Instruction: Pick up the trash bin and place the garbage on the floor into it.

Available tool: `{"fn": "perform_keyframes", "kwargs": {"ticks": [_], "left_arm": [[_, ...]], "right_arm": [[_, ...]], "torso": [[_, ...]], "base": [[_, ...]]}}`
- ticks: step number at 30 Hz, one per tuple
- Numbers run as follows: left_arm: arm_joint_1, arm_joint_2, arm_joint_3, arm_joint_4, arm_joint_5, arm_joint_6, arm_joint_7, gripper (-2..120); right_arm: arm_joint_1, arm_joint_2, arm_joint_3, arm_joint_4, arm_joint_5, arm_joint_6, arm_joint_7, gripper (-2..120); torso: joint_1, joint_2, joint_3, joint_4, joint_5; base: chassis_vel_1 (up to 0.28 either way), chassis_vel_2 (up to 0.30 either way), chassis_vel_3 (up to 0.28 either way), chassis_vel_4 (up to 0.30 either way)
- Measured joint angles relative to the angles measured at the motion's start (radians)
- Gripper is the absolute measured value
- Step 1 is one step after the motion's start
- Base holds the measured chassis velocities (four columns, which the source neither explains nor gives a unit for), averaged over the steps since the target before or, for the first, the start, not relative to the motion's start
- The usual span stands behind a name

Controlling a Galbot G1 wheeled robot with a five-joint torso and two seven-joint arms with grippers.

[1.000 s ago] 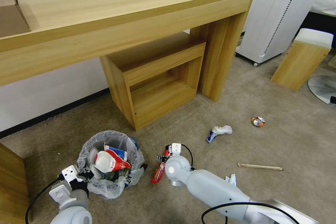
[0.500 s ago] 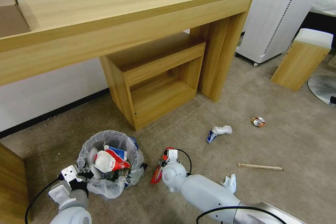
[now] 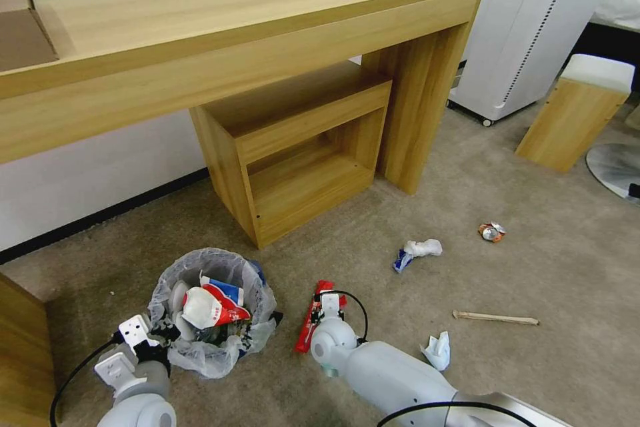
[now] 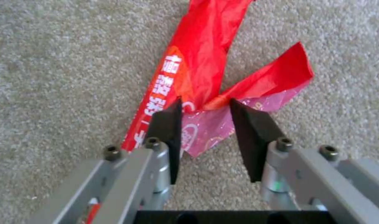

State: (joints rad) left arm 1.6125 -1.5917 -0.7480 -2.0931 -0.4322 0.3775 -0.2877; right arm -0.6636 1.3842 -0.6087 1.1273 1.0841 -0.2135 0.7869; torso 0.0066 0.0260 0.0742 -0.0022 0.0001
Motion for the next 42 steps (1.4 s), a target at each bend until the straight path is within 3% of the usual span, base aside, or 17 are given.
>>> {"fn": "perform_keyframes", "kwargs": {"ticks": [5,7,10,21,23,26,33,39,40,42], "left_arm": [[0.002,-0.001,0.0,0.0,0.001,-0.005,0.005,0],[0.003,-0.002,0.001,0.0,0.001,-0.006,0.006,0],[0.003,-0.003,0.002,0.0,0.002,-0.008,0.007,0],[-0.003,-0.012,0.006,0.013,0.013,-0.013,0.01,0],[-0.004,-0.012,0.006,0.014,0.013,-0.013,0.01,0],[-0.008,-0.013,0.006,0.017,0.014,-0.013,0.01,0],[-0.01,-0.015,0.007,0.017,0.015,-0.013,0.01,0],[-0.006,-0.015,0.01,0.013,0.016,-0.013,0.01,0],[-0.003,-0.015,0.009,0.009,0.016,-0.012,0.01,0],[-0.002,-0.015,0.009,0.008,0.016,-0.012,0.01,0]], "right_arm": [[-0.002,0.001,-0.008,-0.012,-0.021,0.003,-0.008,15],[-0.005,0.002,-0.012,-0.021,-0.027,0.004,-0.013,4],[-0.006,0.001,-0.013,-0.023,-0.033,0.005,-0.02,0],[-0.016,-0.025,-0.016,0.033,-0.053,0.01,-0.047,0],[-0.02,-0.032,-0.016,0.048,-0.055,0.01,-0.056,2],[-0.029,-0.041,-0.016,0.068,-0.059,0.01,-0.063,17],[-0.03,-0.038,-0.018,0.062,-0.059,0.008,-0.063,37],[-0.021,-0.018,-0.026,0.01,-0.067,0.009,-0.069,57],[-0.018,-0.01,-0.03,-0.003,-0.068,0.01,-0.071,67],[-0.017,-0.006,-0.032,-0.01,-0.069,0.01,-0.072,70]], "torso": [[0.0,0.0,0.0,0.0,-0.0001],[0.0,0.0,0.0,0.0,0.0],[0.0,0.0,0.0,0.0,0.0],[0.0,0.0,0.0,-0.0001,0.0],[0.0,0.0,0.0,-0.0001,0.0],[0.0,0.0,0.0,0.0,0.0],[0.0,0.0,0.0,-0.0001,0.0],[0.0,0.0,0.0,-0.0001,-0.0001],[0.0,0.0,0.0,-0.0001,0.0],[0.0,0.0,0.0,0.0,0.0]], "base": [[0.0,0.0,0.0,0.0],[0.0,0.0,0.0,0.0],[0.0,0.0,0.0,0.0],[0.0,0.0,0.0,0.0],[0.0,0.0,0.0,0.0],[0.0,0.0,0.0,0.0],[0.0,0.0,0.0,0.0],[0.0,0.0,0.0,0.0],[0.0,0.0,0.0,0.0],[0.0,0.0,0.0,0.0]]}}
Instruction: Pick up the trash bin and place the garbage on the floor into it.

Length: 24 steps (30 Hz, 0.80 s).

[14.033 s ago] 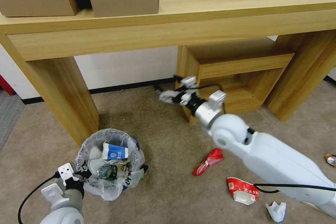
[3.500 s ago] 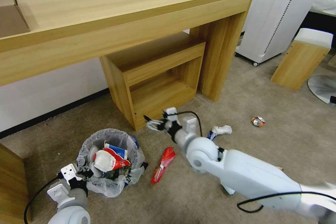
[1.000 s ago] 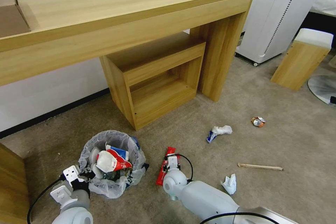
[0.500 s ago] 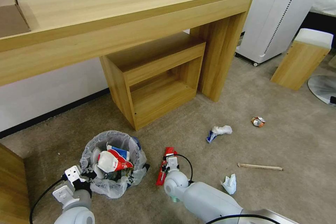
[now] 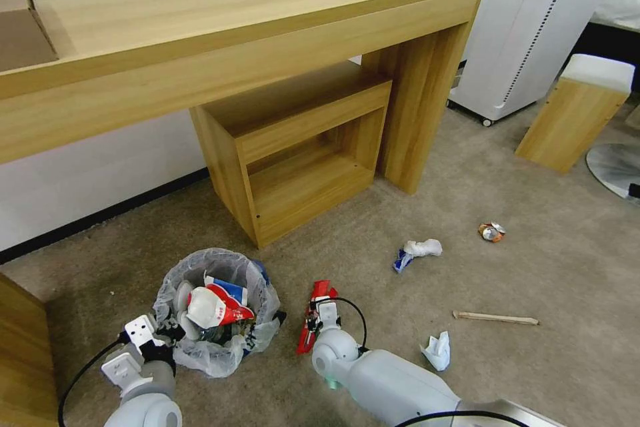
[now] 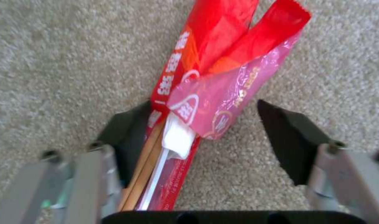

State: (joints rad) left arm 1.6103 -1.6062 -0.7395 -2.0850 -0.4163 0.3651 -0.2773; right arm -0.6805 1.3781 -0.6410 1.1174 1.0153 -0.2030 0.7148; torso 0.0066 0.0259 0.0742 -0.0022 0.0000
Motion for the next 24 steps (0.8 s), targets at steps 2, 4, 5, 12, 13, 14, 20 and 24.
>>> {"fn": "perform_keyframes", "kwargs": {"ticks": [2,4,5,12,13,14,20,24], "left_arm": [[0.006,0.002,-0.002,-0.005,0.0,0.0,0.0,0],[0.006,0.002,-0.002,-0.006,-0.001,0.0,0.0,0],[0.007,0.002,-0.002,-0.006,-0.001,-0.001,0.0,0],[0.007,0.003,-0.003,-0.006,-0.002,-0.005,0.003,0],[0.006,0.003,-0.003,-0.006,-0.002,-0.006,0.003,0],[0.005,0.002,-0.002,-0.005,-0.002,-0.007,0.003,0],[0.004,0.001,-0.001,-0.004,-0.002,-0.008,0.005,0],[0.004,0.002,-0.001,-0.004,-0.002,-0.009,0.006,0]], "right_arm": [[0.007,0.017,-0.007,-0.033,-0.006,0.003,-0.001,82],[0.008,0.02,-0.008,-0.039,-0.009,0.005,-0.002,85],[0.009,0.025,-0.012,-0.051,-0.013,0.008,-0.002,88],[0.009,0.032,-0.015,-0.064,-0.026,0.015,-0.002,71],[0.009,0.033,-0.015,-0.066,-0.028,0.016,-0.002,68],[0.007,0.034,-0.016,-0.068,-0.034,0.019,-0.003,59],[0.004,0.034,-0.016,-0.074,-0.046,0.026,-0.007,41],[0.001,0.032,-0.017,-0.08,-0.058,0.032,-0.012,25]], "torso": [[0.0,0.0,0.0,0.0001,-0.0001],[0.0,0.0,0.0,0.0,0.0],[0.0,0.0,0.0,0.0,0.0],[0.0,0.0,0.0,0.0,0.0],[0.0,0.0,0.0,0.0,-0.0001],[0.0,0.0,0.0,0.0,0.0],[0.0,0.0,0.0,0.0,0.0],[0.0,0.0,0.0,0.0,0.0]], "base": [[0.0,0.0,0.0,0.0],[0.0,0.0,0.0,0.0],[0.0,0.0,0.0,0.0],[0.0,0.0,0.0,0.0],[0.0,0.0,0.0,0.0],[0.0,0.0,0.0,0.0],[0.0,0.0,0.0,0.0],[0.0,0.0,0.0,0.0]]}}
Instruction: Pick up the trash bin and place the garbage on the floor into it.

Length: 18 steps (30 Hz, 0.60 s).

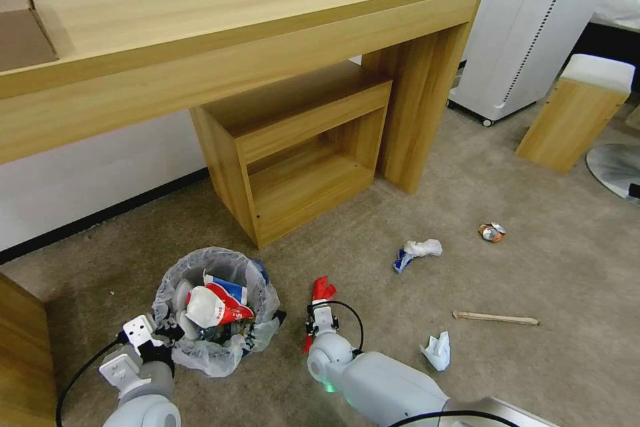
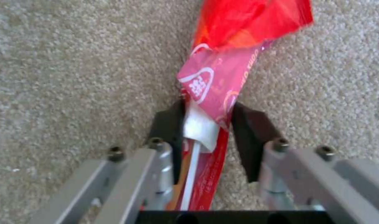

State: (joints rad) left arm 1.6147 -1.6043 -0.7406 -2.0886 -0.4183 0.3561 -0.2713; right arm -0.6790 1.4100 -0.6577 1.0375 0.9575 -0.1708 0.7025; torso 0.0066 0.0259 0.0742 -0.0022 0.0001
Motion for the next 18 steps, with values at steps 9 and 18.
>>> {"fn": "perform_keyframes", "kwargs": {"ticks": [9,18], "left_arm": [[-0.005,-0.001,-0.002,0.002,-0.002,-0.001,0.0,0],[-0.012,0.008,-0.006,0.009,-0.009,-0.001,0.0,0]], "right_arm": [[-0.005,-0.029,0.004,0.054,-0.008,0.013,-0.015,0],[-0.02,-0.185,0.078,0.342,-0.038,0.109,-0.12,0]], "torso": [[0.0,0.0,0.0,0.0,0.0],[0.0,0.0,0.0,0.0001,0.0004]], "base": [[0.0,0.0,0.0,0.0],[0.0,0.0,0.0,0.0]]}}
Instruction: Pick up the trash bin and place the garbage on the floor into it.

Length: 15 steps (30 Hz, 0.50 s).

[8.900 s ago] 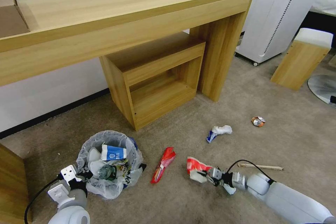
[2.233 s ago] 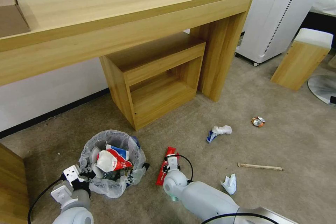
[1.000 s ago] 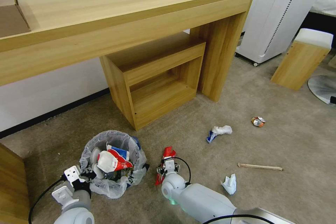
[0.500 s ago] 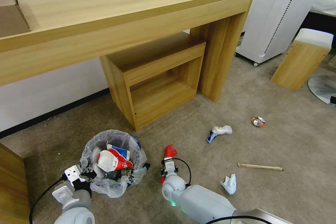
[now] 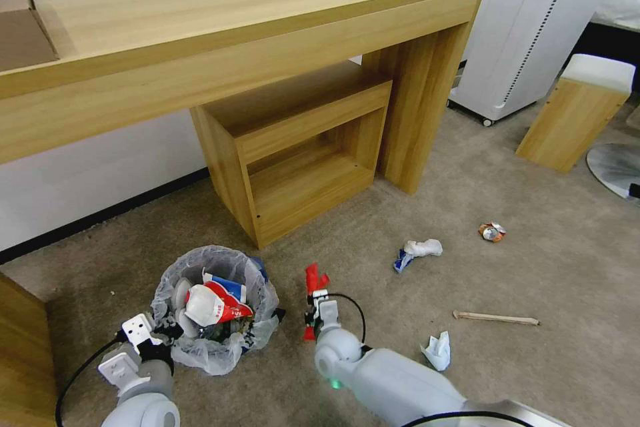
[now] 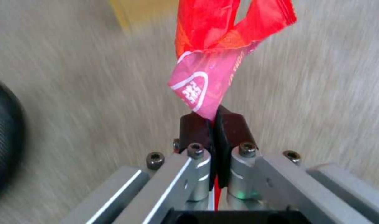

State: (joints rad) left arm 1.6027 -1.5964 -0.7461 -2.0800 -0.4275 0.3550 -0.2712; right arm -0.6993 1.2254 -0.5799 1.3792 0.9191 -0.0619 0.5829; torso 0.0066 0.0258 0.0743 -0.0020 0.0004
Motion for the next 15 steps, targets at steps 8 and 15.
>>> {"fn": "perform_keyframes", "kwargs": {"ticks": [8,15], "left_arm": [[-0.004,0.001,0.002,0.003,-0.002,0.003,-0.001,0],[-0.001,0.0,0.002,-0.012,-0.002,0.007,-0.002,0]], "right_arm": [[0.027,-0.221,0.047,0.31,-0.064,0.142,-0.159,0],[0.142,-0.299,-0.041,0.489,-0.071,0.236,-0.351,0]], "torso": [[0.0,0.0,0.0,-0.0005,-0.0003],[0.0,0.0,0.0,-0.0001,-0.0001]], "base": [[0.0,0.0,0.0,0.0],[0.0,0.0,0.0,0.0]]}}
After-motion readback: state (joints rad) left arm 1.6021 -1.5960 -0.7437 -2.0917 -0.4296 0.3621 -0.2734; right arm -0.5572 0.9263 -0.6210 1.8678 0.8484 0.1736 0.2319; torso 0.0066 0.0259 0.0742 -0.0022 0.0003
